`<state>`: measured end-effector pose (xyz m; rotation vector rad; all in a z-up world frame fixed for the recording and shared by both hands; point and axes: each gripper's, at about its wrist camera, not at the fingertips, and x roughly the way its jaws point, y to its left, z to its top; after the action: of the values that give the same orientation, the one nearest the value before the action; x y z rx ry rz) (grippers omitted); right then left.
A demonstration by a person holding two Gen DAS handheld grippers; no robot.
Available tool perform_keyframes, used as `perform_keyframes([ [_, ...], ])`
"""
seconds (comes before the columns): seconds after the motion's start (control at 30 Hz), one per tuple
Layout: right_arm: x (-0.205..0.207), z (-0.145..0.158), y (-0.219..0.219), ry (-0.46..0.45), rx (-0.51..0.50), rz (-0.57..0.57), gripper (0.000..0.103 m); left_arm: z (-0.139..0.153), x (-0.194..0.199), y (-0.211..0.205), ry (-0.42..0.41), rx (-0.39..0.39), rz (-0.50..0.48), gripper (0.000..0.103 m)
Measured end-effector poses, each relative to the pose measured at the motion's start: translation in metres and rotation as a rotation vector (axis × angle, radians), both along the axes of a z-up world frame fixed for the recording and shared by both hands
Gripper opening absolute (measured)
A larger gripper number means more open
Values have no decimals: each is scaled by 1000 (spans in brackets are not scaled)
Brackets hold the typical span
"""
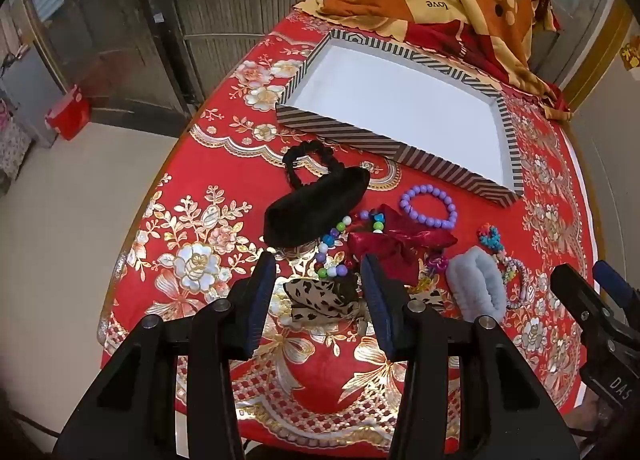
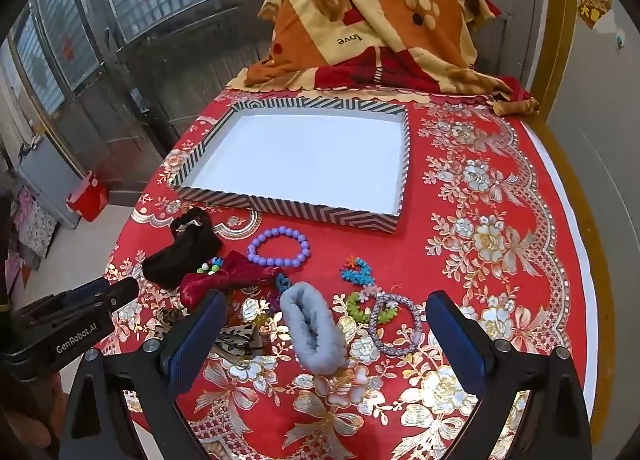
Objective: Organize jewelry
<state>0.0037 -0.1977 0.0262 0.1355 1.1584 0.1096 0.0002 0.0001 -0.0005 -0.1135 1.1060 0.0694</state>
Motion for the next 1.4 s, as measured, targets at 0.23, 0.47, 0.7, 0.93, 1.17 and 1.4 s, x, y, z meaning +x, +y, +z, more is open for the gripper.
perform_keyframes([
  [0.23,2,-2,3,5,2,14,99,-3,0,1,7,0,-1,43],
  [0.47,5,-5,5,9,-4,26,99,-3,5,2,19,-1,-1,43],
  [0.7,7,-6,6,10,-4,33,99,-3,4,-1,-9,-4,0,43],
  [0.93,8,-9,4,17,-4,34,99,-3,4,-3,-66,-16,-1,43],
  [1.17,11,-10,1,20,-2,27,99,-5,10,-5,-3,1,-5,43],
  [1.4,12,-12,2,27,-2,33,99,-6,11,-7,4,-3,-2,43],
])
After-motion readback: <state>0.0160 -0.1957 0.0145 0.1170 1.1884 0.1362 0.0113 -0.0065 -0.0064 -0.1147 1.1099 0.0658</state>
